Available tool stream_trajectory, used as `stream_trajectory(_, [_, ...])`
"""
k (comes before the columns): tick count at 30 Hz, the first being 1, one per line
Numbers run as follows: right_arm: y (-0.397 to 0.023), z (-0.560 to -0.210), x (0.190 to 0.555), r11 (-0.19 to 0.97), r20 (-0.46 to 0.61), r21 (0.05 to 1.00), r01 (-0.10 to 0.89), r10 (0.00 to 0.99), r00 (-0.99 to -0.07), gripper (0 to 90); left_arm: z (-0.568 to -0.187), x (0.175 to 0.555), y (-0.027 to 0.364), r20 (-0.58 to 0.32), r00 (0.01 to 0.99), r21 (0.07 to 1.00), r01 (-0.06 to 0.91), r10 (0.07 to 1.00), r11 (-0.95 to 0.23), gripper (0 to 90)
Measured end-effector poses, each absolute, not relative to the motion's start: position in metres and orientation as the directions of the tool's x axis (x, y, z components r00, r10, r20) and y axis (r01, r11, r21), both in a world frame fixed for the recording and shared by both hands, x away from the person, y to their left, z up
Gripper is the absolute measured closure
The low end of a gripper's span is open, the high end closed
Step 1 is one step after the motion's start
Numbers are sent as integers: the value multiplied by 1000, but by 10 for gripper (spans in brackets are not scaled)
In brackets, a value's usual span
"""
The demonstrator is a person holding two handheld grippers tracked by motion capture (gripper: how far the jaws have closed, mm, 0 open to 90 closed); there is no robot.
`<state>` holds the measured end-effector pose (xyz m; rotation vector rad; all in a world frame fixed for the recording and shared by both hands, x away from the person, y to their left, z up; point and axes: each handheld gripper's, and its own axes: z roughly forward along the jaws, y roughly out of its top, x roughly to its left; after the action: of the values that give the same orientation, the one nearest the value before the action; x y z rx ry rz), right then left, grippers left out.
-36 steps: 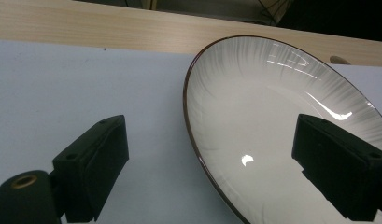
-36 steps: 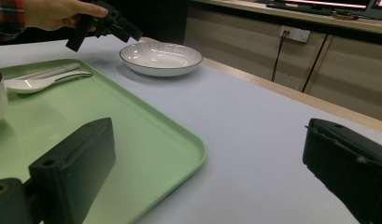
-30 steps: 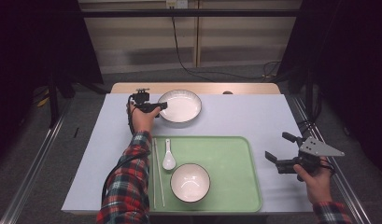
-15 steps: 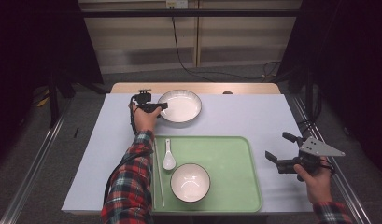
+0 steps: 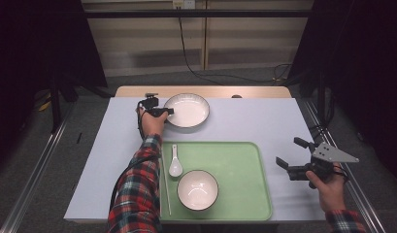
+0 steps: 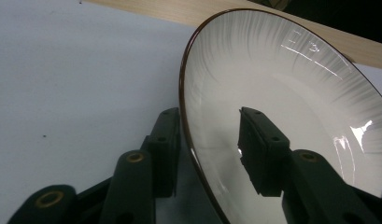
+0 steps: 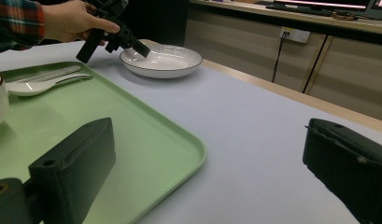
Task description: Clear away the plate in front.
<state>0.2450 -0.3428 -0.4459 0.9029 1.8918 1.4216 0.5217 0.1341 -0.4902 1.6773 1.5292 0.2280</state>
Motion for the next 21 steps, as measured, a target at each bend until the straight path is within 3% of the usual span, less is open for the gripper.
stream_trajectory(9, [-342,-446,246,194,-62,967,164,806,-589,18,-489,521,134,-375,210,658,746,903,100,683])
stream_trajectory(13, [-342,-446,246,190,-59,968,163,806,-588,17,-488,520,135,-434,146,618,766,889,176,732])
stream_trajectory(21, [-342,-446,246,196,-64,967,165,807,-587,17,-482,520,143,-495,132,560,804,859,200,795])
